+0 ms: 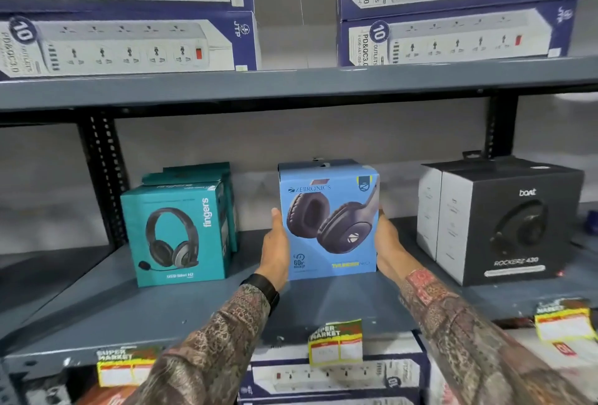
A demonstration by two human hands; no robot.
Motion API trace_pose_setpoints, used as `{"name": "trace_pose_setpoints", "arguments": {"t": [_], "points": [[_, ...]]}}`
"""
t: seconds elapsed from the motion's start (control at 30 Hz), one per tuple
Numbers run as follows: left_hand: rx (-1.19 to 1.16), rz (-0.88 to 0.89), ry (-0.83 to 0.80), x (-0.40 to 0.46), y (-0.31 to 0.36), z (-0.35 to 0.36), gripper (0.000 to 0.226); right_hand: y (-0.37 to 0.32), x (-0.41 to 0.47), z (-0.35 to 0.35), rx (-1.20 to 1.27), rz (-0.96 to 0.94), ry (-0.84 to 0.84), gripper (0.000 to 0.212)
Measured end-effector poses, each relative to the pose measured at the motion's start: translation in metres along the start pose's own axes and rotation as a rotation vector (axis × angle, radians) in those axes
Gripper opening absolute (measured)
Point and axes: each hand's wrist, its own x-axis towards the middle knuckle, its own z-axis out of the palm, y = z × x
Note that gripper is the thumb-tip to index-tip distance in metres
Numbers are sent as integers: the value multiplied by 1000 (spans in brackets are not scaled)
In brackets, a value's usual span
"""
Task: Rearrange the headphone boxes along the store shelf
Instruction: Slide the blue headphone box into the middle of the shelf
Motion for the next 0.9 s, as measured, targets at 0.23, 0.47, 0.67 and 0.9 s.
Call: {"name": "trace_pose_setpoints", "arguments": {"t": [0.23,0.47,0.67,0.9], "points": [[17,0,74,-51,-7,4,75,-4,-48,-19,20,-12,1,50],[-4,-41,88,-85,1,10,70,-5,-77,-27,5,-23,-34,64],[21,-55,113,-95,7,16,74,-5,-87,-23,-23,2,-9,85],[31,-26,131,-103,13,13,63,-4,-82,-25,23,15,-4,87]]}}
